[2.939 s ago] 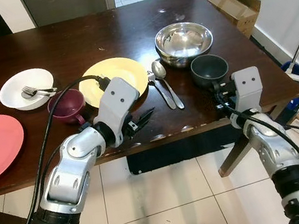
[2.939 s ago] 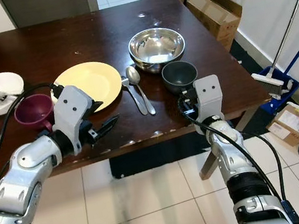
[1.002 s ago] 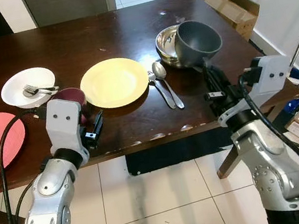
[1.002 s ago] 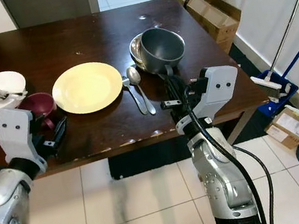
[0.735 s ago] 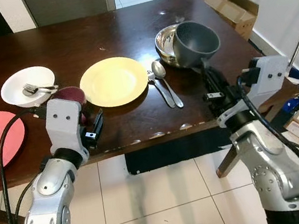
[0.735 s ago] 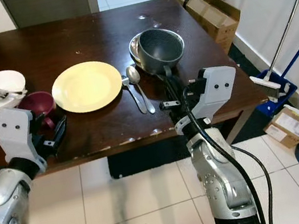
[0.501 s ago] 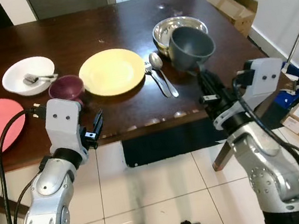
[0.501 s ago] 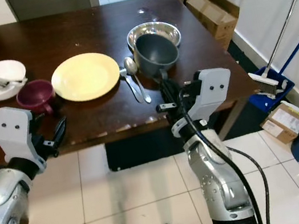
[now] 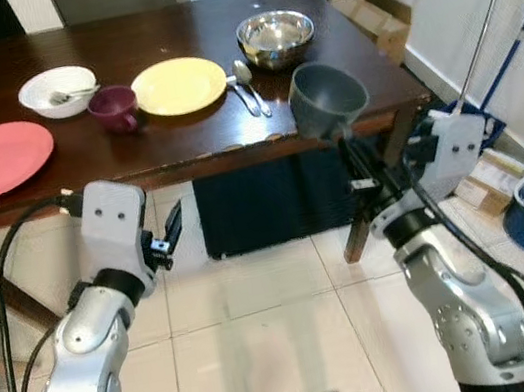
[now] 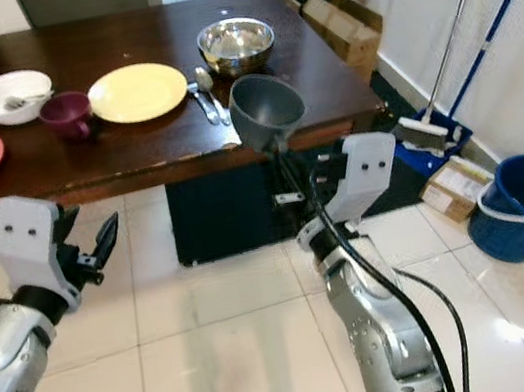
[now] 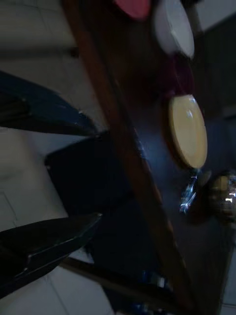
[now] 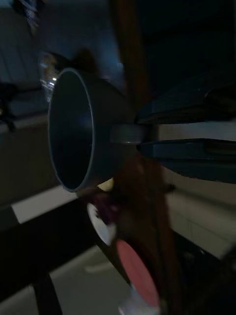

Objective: Setting the table

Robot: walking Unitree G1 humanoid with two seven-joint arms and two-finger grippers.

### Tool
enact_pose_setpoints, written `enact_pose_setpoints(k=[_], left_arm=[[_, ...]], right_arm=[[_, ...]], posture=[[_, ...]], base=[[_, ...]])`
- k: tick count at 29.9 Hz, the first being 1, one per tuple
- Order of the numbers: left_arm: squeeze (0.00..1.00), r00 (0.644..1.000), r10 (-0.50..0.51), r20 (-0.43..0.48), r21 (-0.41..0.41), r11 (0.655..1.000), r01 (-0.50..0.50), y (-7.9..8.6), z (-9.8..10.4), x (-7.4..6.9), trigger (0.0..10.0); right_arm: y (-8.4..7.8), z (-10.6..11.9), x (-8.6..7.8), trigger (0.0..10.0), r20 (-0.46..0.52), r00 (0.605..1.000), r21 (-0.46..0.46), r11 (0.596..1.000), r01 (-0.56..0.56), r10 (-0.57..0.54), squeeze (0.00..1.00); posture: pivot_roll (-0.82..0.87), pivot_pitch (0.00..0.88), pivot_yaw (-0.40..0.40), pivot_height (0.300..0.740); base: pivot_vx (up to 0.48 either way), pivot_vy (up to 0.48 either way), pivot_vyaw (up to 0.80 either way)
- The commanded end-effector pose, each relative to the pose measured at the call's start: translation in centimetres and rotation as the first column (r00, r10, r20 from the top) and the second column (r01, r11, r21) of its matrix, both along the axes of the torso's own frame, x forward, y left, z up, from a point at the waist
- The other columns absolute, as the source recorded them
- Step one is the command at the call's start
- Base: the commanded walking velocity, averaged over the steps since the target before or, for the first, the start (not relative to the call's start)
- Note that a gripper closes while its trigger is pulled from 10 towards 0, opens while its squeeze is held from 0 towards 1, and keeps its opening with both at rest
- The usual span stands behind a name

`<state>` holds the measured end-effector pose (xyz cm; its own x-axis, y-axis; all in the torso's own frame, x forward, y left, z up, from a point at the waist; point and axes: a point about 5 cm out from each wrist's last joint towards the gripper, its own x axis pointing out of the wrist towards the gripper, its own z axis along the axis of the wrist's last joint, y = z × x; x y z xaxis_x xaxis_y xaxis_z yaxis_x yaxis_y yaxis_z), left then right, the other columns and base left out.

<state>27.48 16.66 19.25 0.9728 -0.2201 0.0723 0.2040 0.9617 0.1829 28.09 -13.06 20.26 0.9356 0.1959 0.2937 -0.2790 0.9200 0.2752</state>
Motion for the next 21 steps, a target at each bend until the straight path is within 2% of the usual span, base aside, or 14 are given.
enact_pose_setpoints(k=[1, 5, 20, 21], left_arm=[[0.15, 1.000, -0.004, -0.022, 0.001, 1.000, 0.004, -0.10, -0.41, -0.23, 10.0], [0.15, 1.000, -0.007, -0.022, 0.001, 1.000, 0.007, -0.15, -0.35, -0.28, 10.0], [0.13, 0.999, -0.017, -0.039, -0.001, 1.000, 0.017, -0.39, -0.48, -0.33, 10.0], [0.11, 0.999, -0.024, -0.042, -0.009, 1.000, 0.023, -0.48, -0.47, -0.35, 10.0]], right_arm=[[-0.06, 0.00, -0.15, 10.0, -0.001, 1.000, 0.002, 1.000, 0.000, 0.000, 0.00], [-0.06, 0.01, -0.15, 10.0, -0.002, 1.000, 0.007, 1.000, -0.002, 0.002, 0.00], [-0.06, 0.04, -0.13, 10.0, -0.008, 1.000, 0.021, 1.000, -0.002, 0.003, 0.00], [-0.07, 0.04, -0.12, 10.0, -0.010, 1.000, 0.023, 1.000, -0.003, 0.003, 0.00]], posture=[[-0.11, 0.083, 0.048, 0.740], [-0.11, 0.084, 0.050, 0.740], [-0.11, 0.084, 0.049, 0.740], [-0.11, 0.084, 0.049, 0.740]], base=[[-0.431, 0.000, 0.00], [-0.401, 0.000, 0.00], [0.000, 0.000, 0.00], [0.000, 0.000, 0.00]])
